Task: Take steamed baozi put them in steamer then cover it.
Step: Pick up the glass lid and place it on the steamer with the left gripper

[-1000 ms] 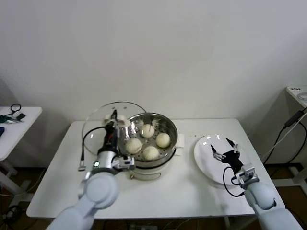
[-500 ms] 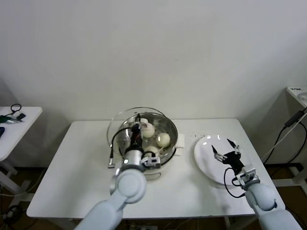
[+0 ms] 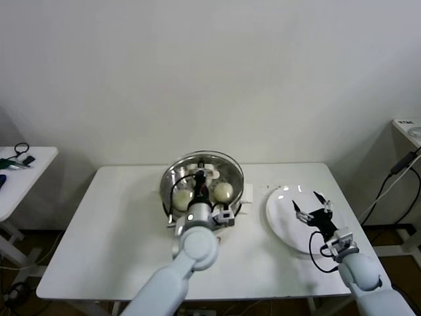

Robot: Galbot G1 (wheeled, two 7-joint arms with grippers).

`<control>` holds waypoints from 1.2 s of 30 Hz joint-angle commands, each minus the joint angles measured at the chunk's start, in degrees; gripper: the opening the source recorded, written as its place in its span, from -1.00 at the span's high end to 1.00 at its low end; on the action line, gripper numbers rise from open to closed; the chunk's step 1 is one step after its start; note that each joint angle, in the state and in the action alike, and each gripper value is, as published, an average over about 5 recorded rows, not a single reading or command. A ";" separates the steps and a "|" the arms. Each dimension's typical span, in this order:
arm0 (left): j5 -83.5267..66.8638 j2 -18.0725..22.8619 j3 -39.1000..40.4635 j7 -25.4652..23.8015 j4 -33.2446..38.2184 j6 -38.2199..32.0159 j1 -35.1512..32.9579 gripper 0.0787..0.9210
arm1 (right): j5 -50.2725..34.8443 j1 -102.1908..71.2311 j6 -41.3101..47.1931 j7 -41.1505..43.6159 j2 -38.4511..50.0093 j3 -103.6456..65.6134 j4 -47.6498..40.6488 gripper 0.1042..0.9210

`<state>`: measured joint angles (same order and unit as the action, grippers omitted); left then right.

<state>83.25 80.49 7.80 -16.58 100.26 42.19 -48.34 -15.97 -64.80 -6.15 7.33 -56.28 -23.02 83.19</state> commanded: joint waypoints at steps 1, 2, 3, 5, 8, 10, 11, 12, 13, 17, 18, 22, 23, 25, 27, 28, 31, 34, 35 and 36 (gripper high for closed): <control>0.59 2.19 -0.04 0.86 -3.80 2.81 0.31 0.84 | 0.03 0.00 -0.17 0.16 0.03 -0.14 -0.30 -0.76; 0.61 2.11 -0.05 0.88 -3.86 2.81 0.28 0.84 | 0.03 0.02 -0.20 0.19 0.03 -0.14 -0.35 -0.76; 0.65 2.03 -0.05 0.90 -3.92 2.81 0.26 0.84 | 0.05 0.04 -0.21 0.22 0.02 -0.14 -0.40 -0.76; 0.75 1.89 0.00 0.92 -4.00 2.81 0.24 0.84 | 0.08 0.09 -0.23 0.26 -0.01 -0.12 -0.45 -0.76; 0.82 1.76 0.07 1.07 -4.19 2.81 0.22 0.84 | 0.15 0.15 -0.23 0.28 -0.06 -0.08 -0.47 -0.76; 0.75 1.64 0.13 1.24 -4.34 2.81 0.25 0.84 | 0.20 0.17 -0.24 0.30 -0.09 -0.06 -0.47 -0.76; 0.67 1.56 0.19 1.35 -4.41 2.81 0.29 0.84 | 0.23 0.18 -0.25 0.31 -0.10 -0.05 -0.48 -0.76; 0.59 1.50 0.26 1.49 -4.49 2.81 0.33 0.84 | 0.25 0.18 -0.26 0.32 -0.10 -0.04 -0.47 -0.76; 0.52 1.47 0.32 1.62 -4.56 2.81 0.36 0.84 | 0.27 0.18 -0.27 0.33 -0.11 -0.04 -0.47 -0.76; 0.42 1.44 0.41 2.14 -4.88 2.81 0.45 0.84 | 0.31 0.14 -0.28 0.35 -0.08 -0.05 -0.36 -0.76; 0.40 1.36 0.42 2.23 -4.96 2.81 0.47 0.84 | 0.30 0.12 -0.28 0.36 -0.07 -0.08 -0.33 -0.76; 0.25 1.06 0.47 2.67 -5.39 2.81 0.42 0.84 | 0.31 -0.11 -0.35 0.40 -0.01 -0.24 -0.25 -0.76; 0.22 1.04 0.47 2.83 -5.50 2.81 0.37 0.84 | 0.32 -0.19 -0.38 0.44 0.02 -0.29 -0.24 -0.76; 0.10 1.07 0.43 3.29 -5.67 2.81 0.27 0.84 | 0.33 -0.32 -0.44 0.54 0.11 -0.37 -0.25 -0.76; -0.06 1.11 0.47 3.78 -5.77 2.81 0.22 0.84 | 0.31 -0.38 -0.50 0.64 0.20 -0.44 -0.30 -0.76; -0.14 1.12 0.51 3.96 -5.81 2.81 0.21 0.84 | 0.29 -0.39 -0.52 0.68 0.23 -0.48 -0.32 -0.76; -0.06 1.21 0.54 4.05 -5.84 2.81 0.15 0.84 | 0.19 -0.40 -0.57 0.79 0.26 -0.58 -0.36 -0.76; 0.37 1.16 0.38 2.98 -5.24 2.81 -0.11 0.84 | 0.09 -0.38 -0.53 0.91 0.27 -0.65 -0.36 -0.76; 0.49 1.03 0.33 2.56 -4.87 2.81 -0.23 0.84 | 0.06 -0.36 -0.49 0.94 0.28 -0.67 -0.35 -0.76; 0.50 0.82 0.32 2.21 -4.41 2.81 -0.35 0.84 | 0.04 -0.33 -0.46 0.96 0.28 -0.68 -0.35 -0.76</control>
<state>83.49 81.63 8.18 -13.08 94.75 42.18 -48.27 -15.81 -65.19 -6.69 8.23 -56.03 -23.61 82.83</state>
